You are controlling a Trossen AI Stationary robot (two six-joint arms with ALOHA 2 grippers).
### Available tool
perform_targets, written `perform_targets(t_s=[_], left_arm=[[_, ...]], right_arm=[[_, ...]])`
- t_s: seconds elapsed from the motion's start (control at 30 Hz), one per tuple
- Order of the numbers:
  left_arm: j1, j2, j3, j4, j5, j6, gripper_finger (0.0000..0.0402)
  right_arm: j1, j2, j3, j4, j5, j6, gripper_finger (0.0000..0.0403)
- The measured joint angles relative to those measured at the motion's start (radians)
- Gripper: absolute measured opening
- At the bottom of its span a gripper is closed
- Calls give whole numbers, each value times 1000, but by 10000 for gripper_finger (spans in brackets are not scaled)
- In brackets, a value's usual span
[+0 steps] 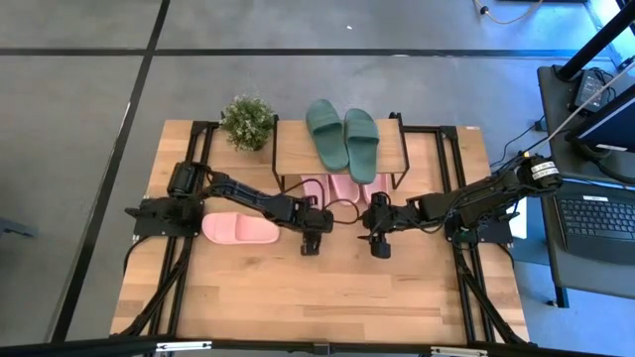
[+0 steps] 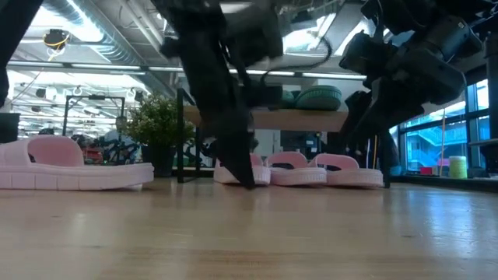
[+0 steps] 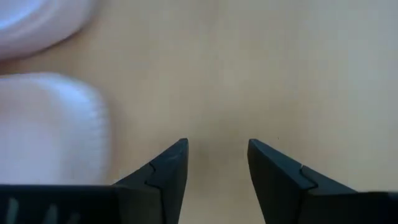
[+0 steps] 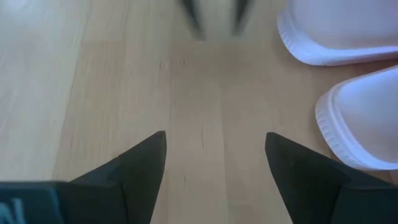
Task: Pick and place slides into the shelf
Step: Adjust the shelf on the table
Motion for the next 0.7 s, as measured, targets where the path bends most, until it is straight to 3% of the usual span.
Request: perform_targets(t_s=[0.13, 0.43, 0.53, 0.7], left_arm=[[-11, -53, 3, -19, 114, -2, 159], [-65, -189, -1, -31, 149, -24, 159], [-92, -264, -21, -46, 102, -55, 159], [-156, -408, -96, -105, -99, -184, 159]], right_arm=[[0, -1, 0, 4, 0, 1, 274], [0, -1, 0, -6, 1, 24, 274], [0, -1, 0, -9, 1, 24, 274], [0, -1, 0, -17, 1, 24, 274]])
